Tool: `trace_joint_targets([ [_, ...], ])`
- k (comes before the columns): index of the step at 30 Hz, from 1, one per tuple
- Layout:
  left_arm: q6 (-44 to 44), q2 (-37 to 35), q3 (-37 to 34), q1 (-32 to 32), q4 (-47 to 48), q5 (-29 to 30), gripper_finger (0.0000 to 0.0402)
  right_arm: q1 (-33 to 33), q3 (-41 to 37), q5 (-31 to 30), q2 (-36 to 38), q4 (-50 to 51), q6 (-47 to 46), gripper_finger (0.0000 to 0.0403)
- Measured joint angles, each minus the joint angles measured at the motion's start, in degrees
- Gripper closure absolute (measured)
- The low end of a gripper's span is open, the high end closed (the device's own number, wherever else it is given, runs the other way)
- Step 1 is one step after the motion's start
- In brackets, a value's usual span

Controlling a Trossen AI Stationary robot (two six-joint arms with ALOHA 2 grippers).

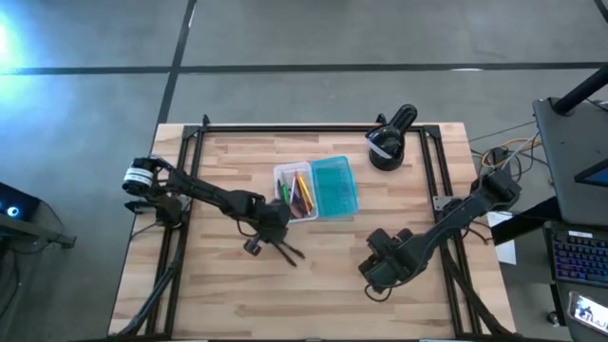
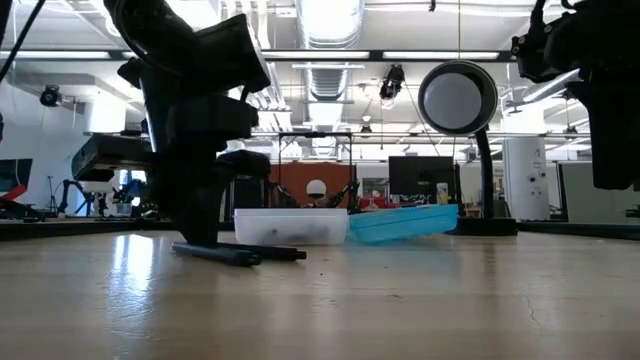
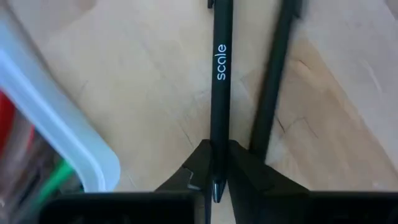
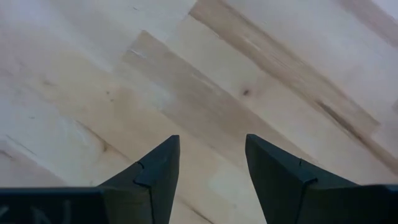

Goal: Pick & place school supplies into a supply box
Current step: Put the black pen into the blue supply box

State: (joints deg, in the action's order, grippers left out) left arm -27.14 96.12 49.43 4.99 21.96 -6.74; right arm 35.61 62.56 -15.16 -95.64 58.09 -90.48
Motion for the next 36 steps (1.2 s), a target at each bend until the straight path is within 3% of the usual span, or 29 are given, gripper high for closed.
trace_joint_targets([
  [5,20.0,-1.4,1.0,-0.4,1.2,-5.5,0.0391,-0.6,-0.1,-0.3,0.0,-0.8,0.0,0.023],
  [9,44.4,-6.1,1.7,-1.7,-8.9,-6.5,0.0392,-1.1,-0.1,-1.7,0.0,-1.6,-0.5,0.023],
  [17,80.4,-14.4,-3.4,-6.4,-23.0,10.9,0.0393,-1.8,-0.1,-4.7,-0.1,-2.2,-4.2,0.023],
  [22,99.2,-13.8,-11.5,-8.8,-34.1,14.4,0.0392,-2.7,-0.1,-6.1,-0.1,-3.0,-4.2,0.023],
  [31,109.9,-10.6,-17.5,-9.2,-38.1,12.0,0.0359,-3.1,0.0,-6.5,-0.1,-4.0,-4.0,0.023],
  [36,98.4,-11.5,-15.8,-9.2,-37.8,10.2,0.0333,-3.1,0.0,-6.5,-0.1,-4.5,-3.4,0.023],
])
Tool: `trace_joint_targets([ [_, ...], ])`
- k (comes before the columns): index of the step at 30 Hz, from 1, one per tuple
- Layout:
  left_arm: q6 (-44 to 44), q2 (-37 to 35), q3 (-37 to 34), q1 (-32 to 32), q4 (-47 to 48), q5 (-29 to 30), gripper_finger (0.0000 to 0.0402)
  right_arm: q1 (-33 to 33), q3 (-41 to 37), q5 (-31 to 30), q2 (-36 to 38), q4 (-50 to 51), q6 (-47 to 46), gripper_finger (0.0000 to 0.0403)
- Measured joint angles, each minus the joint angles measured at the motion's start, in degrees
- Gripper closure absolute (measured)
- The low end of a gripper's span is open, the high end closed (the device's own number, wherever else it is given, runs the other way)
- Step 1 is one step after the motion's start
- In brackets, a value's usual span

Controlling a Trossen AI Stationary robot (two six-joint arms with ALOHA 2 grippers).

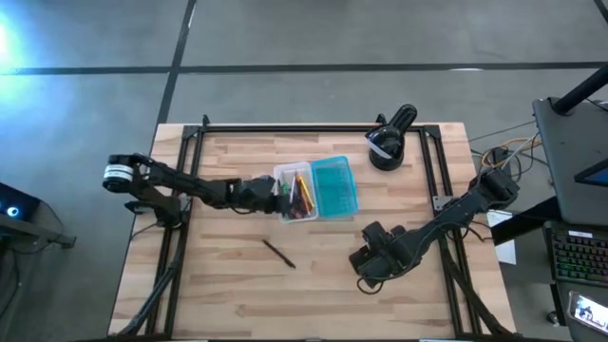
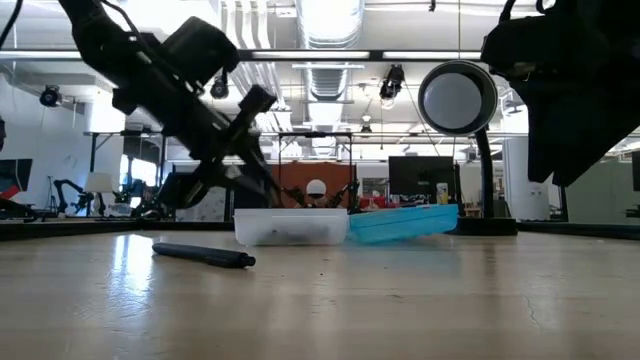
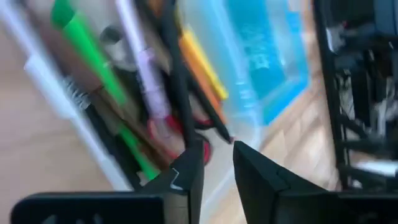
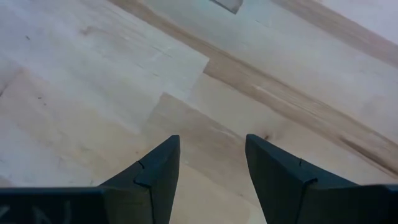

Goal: Pick & place school supplies into a supply box
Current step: Put the black pen into the blue supply box

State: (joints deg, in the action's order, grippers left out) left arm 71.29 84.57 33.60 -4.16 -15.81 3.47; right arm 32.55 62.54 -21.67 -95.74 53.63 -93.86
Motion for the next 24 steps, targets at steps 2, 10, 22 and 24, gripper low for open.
trace_joint_targets([
  [2,-3.3,-0.9,1.4,0.0,2.7,-0.1,0.0327,0.0,0.0,0.0,0.0,-0.1,0.2,0.023],
  [10,-47.8,-4.8,3.5,4.7,16.3,-27.4,0.032,0.0,0.0,0.4,0.0,-2.6,5.8,0.023],
  [22,-83.3,-4.6,2.9,19.6,26.2,1.1,0.0319,-2.1,-0.1,0.6,0.0,-3.3,8.8,0.023],
  [24,-83.2,-3.8,2.9,19.3,26.2,2.0,0.0317,-2.4,-0.1,0.7,0.0,-3.3,9.0,0.0229],
])
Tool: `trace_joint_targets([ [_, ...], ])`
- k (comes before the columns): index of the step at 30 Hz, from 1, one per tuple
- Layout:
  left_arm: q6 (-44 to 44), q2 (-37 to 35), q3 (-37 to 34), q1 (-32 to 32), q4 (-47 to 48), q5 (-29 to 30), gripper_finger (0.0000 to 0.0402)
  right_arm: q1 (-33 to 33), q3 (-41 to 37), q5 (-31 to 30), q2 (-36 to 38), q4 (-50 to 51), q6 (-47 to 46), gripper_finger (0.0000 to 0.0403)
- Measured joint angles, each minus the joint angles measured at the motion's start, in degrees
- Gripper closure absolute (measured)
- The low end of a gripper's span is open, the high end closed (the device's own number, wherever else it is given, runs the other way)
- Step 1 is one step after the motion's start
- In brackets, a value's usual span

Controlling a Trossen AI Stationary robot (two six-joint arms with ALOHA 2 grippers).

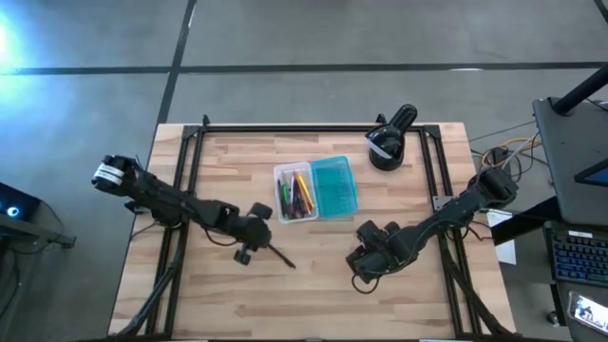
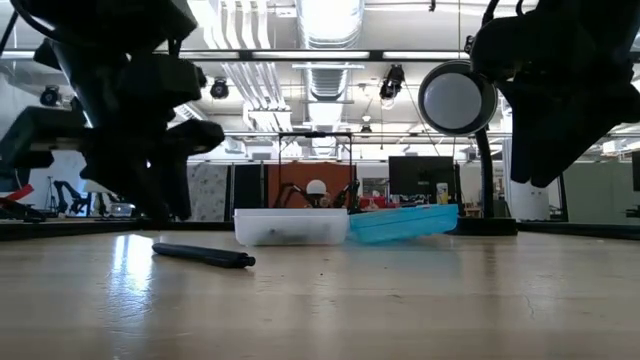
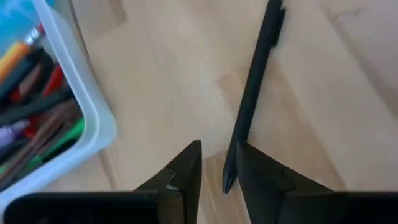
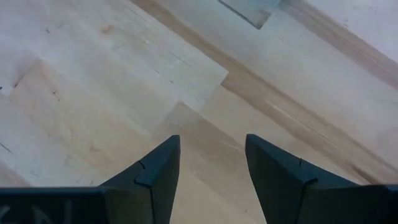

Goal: Pick & place school supplies into a supply box
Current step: Put the black pen into the blue supply box

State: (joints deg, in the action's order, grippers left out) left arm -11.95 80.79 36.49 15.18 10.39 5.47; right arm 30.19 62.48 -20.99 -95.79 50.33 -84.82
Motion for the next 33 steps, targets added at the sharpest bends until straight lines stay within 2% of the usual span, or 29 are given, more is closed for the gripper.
trace_joint_targets([
  [12,-1.3,1.3,0.2,-0.1,-2.4,-3.1,0.0289,-0.6,0.0,0.5,0.0,-0.2,1.2,0.0229],
  [18,-3.3,6.2,0.2,-0.2,-3.5,-5.9,0.0289,-1.7,-0.1,0.5,0.0,-0.4,2.8,0.0229],
  [24,-3.0,8.9,1.4,-0.4,-3.8,-5.3,0.0291,-2.1,-0.3,1.8,0.0,-0.9,3.7,0.023],
  [28,-2.6,9.0,1.7,-0.4,-3.2,-5.4,0.0316,-2.1,-0.3,2.0,0.0,-1.0,3.9,0.023],
  [33,1.7,9.6,1.8,-0.4,-1.1,-5.4,0.0385,-2.1,-0.4,1.9,0.0,-1.0,3.9,0.023],
])
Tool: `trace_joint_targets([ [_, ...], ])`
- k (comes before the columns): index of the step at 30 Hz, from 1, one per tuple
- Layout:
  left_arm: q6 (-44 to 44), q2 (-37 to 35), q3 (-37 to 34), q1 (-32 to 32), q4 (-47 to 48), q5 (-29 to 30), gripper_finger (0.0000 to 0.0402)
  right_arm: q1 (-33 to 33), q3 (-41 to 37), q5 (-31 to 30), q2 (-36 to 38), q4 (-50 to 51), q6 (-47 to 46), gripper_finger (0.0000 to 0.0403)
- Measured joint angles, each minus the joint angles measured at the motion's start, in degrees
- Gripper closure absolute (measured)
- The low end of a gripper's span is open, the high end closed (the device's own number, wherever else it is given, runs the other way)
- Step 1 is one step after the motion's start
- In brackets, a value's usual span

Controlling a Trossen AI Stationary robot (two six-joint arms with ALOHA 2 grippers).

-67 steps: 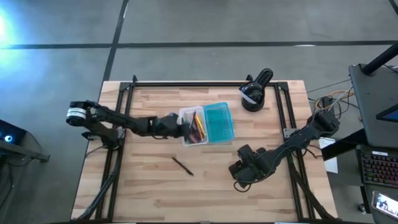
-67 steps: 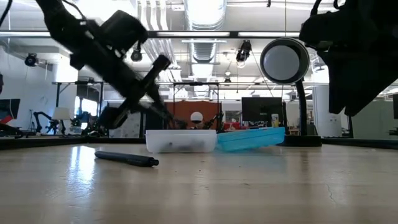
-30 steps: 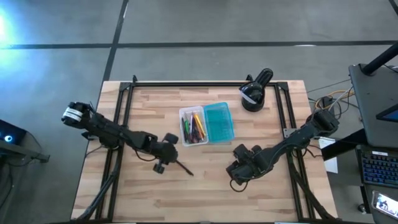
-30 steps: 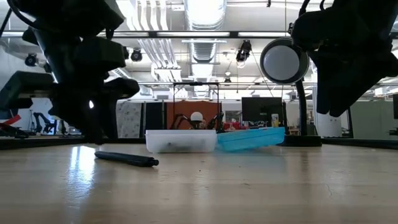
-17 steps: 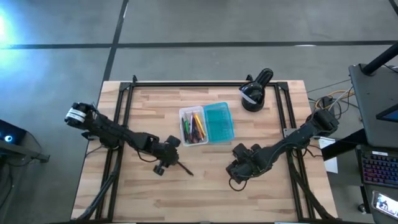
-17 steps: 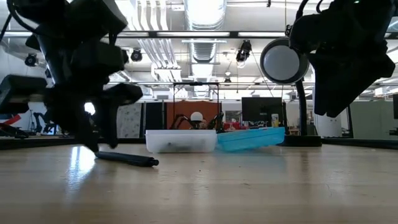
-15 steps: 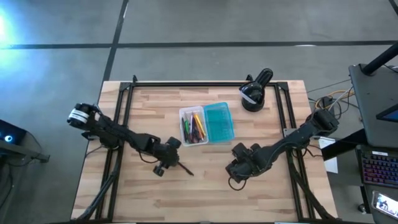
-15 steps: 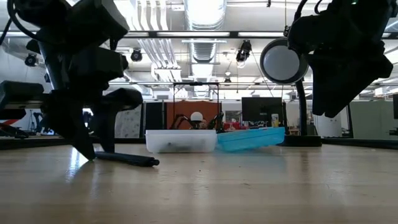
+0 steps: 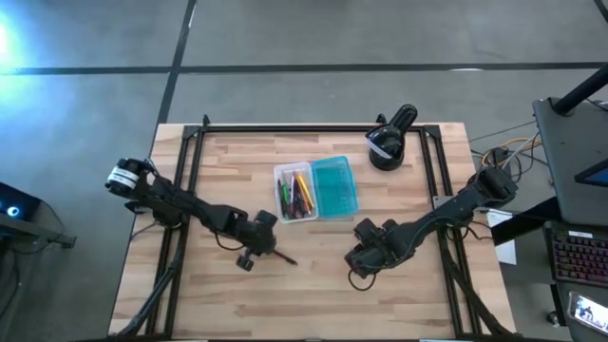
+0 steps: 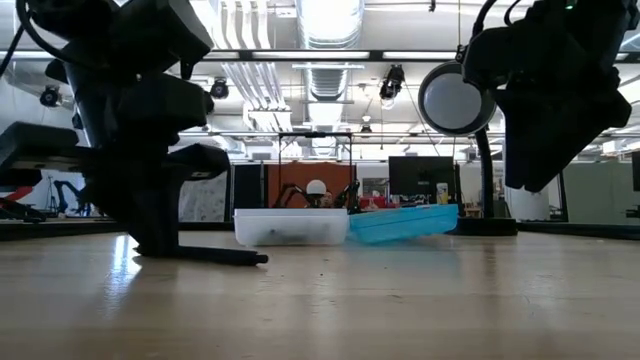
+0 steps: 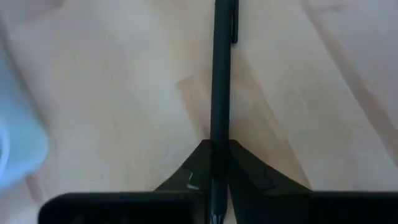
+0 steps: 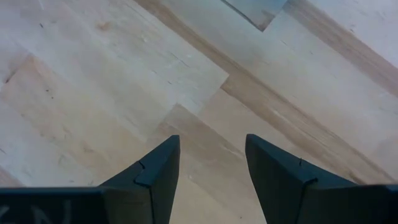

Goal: Pick & place school supplies into a supply box
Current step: Put the black pen into the blue supply box

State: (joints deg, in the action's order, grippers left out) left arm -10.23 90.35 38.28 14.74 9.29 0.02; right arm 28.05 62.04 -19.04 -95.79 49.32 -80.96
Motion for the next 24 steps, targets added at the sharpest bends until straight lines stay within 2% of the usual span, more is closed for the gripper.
trace_joint_targets([
  [2,6.8,0.5,0.0,-0.5,1.3,0.0,0.0389,0.0,-0.1,0.0,0.0,0.0,0.0,0.023],
  [5,21.3,0.2,-0.2,-1.2,2.0,-3.5,0.0391,0.0,-0.3,-0.2,0.0,0.1,0.0,0.023],
  [8,33.7,-2.0,-0.9,-1.2,-0.8,-5.3,0.0392,0.0,-0.3,-0.4,0.0,0.1,0.0,0.023],
  [11,42.2,-3.8,-1.5,-2.2,-5.0,-6.0,0.0393,0.0,-0.5,-0.4,0.0,0.1,0.2,0.023],
  [18,50.3,-8.6,-2.1,-9.7,-23.0,-0.3,0.0394,0.0,-0.5,-0.5,0.0,0.1,0.2,0.023],
  [21,64.3,-9.6,-1.7,-14.6,-26.0,5.8,0.0394,0.0,-0.5,-0.6,0.0,0.0,-0.1,0.023],
  [24,77.3,-8.9,-2.8,-18.2,-24.0,10.2,0.0394,0.1,-0.5,-0.8,0.0,-0.1,-0.3,0.023],
])
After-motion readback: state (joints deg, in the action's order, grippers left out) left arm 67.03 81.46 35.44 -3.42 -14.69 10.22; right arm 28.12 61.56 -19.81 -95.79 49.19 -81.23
